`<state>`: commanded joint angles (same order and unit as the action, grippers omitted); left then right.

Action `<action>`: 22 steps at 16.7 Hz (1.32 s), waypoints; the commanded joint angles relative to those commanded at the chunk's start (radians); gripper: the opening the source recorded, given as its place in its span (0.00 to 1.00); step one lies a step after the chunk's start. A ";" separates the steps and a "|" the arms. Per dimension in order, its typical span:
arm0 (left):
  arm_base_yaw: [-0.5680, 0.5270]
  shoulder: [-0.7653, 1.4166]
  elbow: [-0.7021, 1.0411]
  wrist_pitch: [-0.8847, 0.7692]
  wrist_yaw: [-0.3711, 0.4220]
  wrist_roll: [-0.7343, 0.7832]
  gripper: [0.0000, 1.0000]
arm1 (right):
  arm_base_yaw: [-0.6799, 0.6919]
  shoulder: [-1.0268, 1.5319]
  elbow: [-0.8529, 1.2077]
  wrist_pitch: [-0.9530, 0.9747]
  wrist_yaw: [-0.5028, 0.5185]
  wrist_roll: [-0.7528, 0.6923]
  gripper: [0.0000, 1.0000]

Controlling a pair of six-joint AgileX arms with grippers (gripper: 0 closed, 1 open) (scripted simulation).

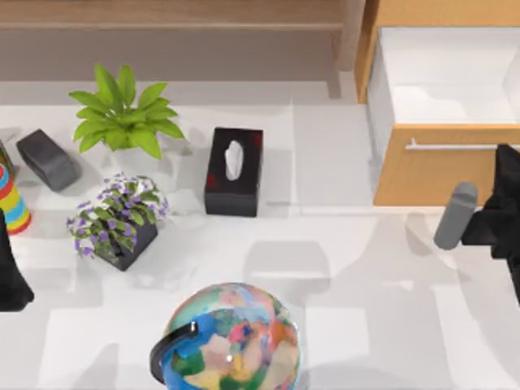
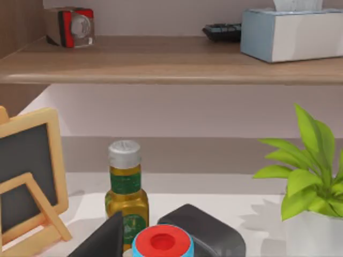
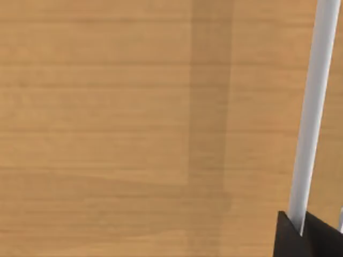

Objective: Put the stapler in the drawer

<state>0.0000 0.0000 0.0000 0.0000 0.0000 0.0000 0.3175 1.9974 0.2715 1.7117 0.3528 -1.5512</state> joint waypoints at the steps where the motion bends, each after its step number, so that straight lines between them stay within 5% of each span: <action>1: 0.000 0.000 0.000 0.000 0.000 0.000 1.00 | 0.000 0.000 0.000 0.000 0.000 0.000 0.00; 2: 0.000 0.000 0.000 0.000 0.000 0.000 1.00 | 0.000 0.000 0.000 0.000 0.000 0.000 0.00; 15: 0.000 0.000 0.000 0.000 0.000 0.000 1.00 | 0.000 0.000 0.000 0.000 0.000 0.000 0.98; 22: 0.000 0.000 0.000 0.000 0.000 0.000 1.00 | 0.000 0.000 0.000 0.000 0.000 0.000 1.00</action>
<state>0.0000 0.0000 0.0000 0.0000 0.0000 0.0000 0.3175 1.9974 0.2715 1.7117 0.3528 -1.5512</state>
